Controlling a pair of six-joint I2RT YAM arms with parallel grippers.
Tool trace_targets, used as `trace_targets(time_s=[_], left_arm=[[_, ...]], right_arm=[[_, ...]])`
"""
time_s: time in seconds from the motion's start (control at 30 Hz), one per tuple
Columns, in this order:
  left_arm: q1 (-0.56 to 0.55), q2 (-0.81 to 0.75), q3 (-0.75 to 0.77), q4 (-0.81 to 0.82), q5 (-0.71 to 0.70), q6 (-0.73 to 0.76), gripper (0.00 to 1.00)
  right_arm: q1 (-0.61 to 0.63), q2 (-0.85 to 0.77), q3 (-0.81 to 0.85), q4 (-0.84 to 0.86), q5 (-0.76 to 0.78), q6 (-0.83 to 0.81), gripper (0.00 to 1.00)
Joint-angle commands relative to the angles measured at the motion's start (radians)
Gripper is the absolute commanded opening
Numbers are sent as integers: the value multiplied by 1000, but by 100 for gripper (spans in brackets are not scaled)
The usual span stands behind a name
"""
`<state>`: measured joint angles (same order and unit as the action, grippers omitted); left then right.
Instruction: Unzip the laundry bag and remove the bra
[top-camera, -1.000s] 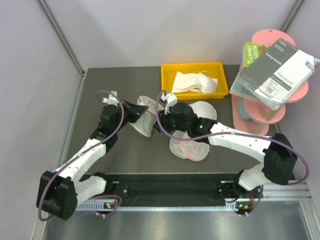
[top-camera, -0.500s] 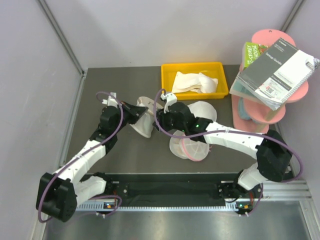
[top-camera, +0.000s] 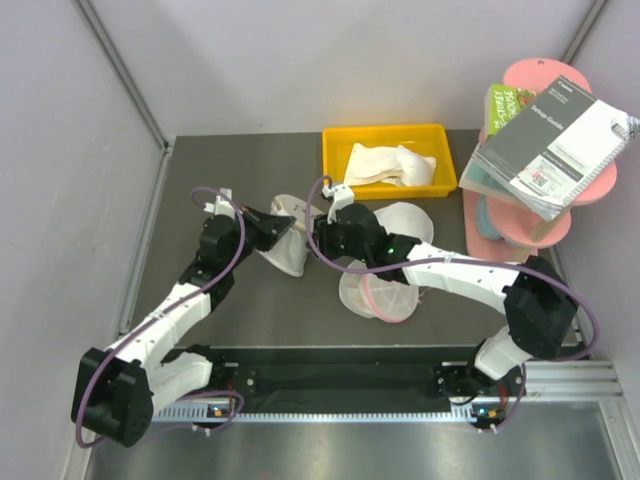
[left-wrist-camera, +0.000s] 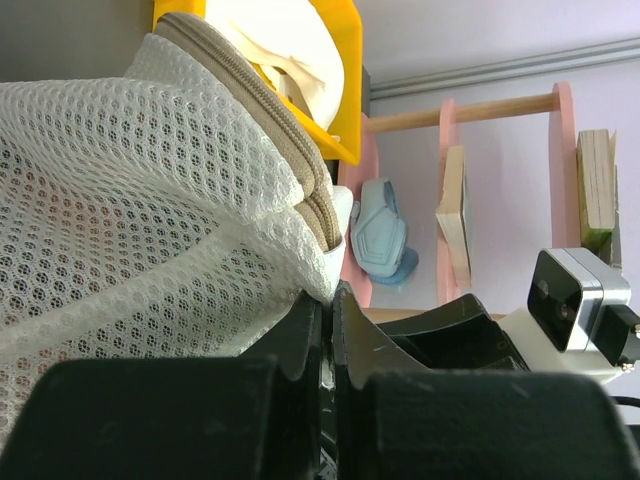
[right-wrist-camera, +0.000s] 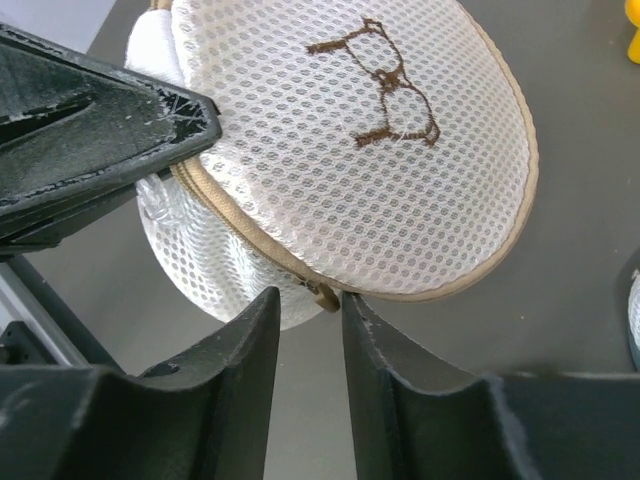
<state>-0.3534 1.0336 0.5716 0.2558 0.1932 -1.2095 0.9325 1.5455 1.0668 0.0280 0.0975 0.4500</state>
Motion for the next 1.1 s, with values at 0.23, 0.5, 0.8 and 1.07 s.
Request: trace_targets(time_s=[0.23,0.5,0.8,1.07], left_arm=[[2,-32,-12,63,26,-7,0],[5,-32,-10,53,6,28,0],[62,-30,5,34,54,57,0],[91,14,34,31,121,97,0]], right_arm=[[-17,16,24,40,62,-4,0],[-46,-13,-8,38,51,-7,0],[-119,-58,-80,41,30,-8,0],[-156,-78,-113,46,13,-20,0]])
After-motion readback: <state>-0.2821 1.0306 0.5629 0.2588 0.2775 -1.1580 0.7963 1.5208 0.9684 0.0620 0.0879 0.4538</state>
